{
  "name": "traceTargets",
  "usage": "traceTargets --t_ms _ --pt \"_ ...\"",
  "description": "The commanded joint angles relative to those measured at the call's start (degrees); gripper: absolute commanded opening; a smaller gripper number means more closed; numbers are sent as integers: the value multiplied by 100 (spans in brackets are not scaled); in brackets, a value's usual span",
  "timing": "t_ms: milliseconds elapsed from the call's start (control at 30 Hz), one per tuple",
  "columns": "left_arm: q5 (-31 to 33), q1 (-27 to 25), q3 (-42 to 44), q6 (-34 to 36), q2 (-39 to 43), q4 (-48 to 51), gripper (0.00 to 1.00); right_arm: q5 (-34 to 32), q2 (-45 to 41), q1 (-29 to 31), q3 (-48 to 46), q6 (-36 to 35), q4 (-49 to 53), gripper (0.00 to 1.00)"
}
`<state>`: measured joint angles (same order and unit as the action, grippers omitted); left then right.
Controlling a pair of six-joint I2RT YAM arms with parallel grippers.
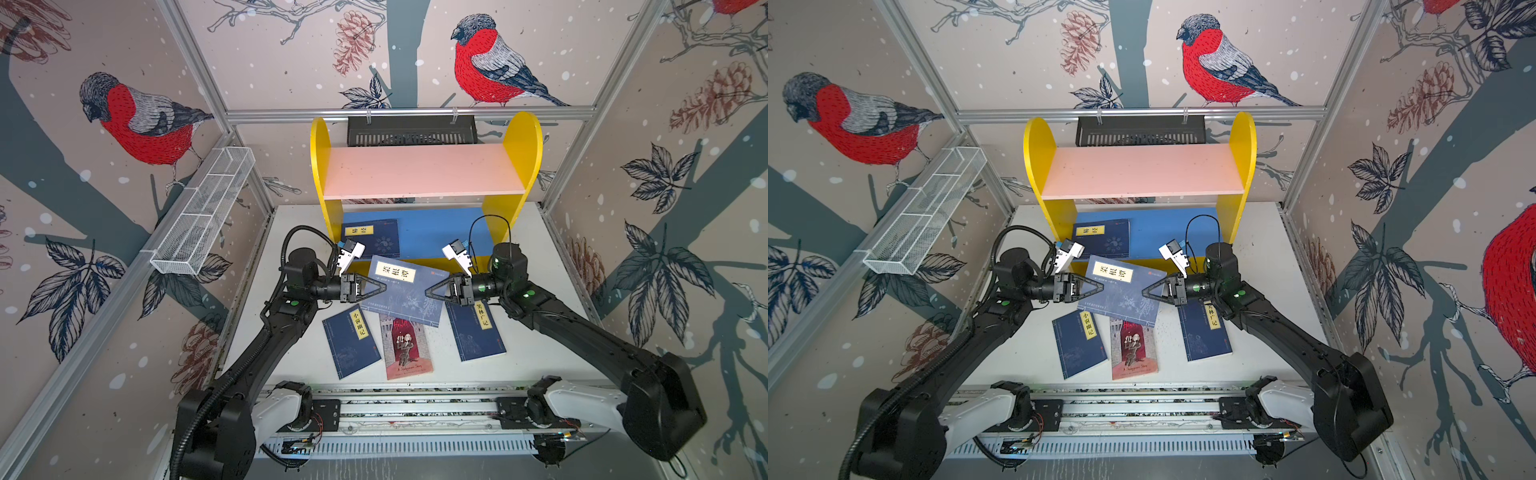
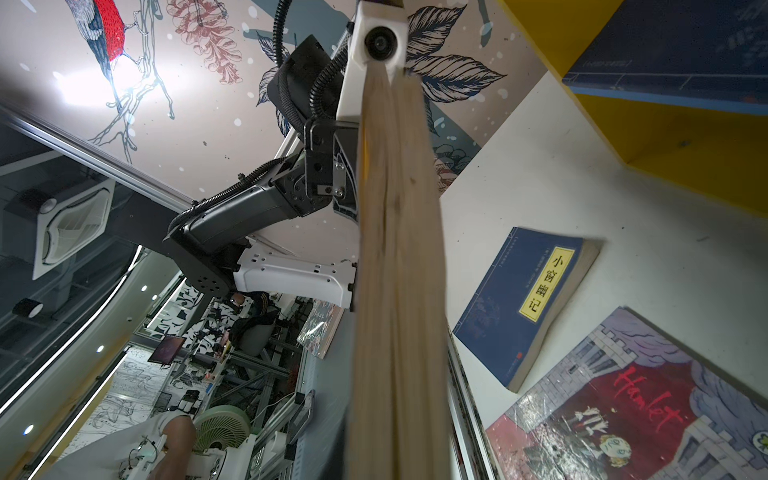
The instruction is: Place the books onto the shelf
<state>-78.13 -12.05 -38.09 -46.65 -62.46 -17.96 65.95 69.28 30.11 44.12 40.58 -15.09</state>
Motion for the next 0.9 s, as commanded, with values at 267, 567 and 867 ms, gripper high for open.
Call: traceTargets --t_ms 267,567,867 --pt "536 107 -10 -36 47 -261 0 -691 -210 -294 -1076 1202 -1968 59" --pt "977 177 93 -178 -4 -310 0 -1439 -523 147 -1727 2007 -3172 54" --pt "1051 203 184 -503 -48 -600 0 -1964 -205 578 -1634 2049 -3445 23"
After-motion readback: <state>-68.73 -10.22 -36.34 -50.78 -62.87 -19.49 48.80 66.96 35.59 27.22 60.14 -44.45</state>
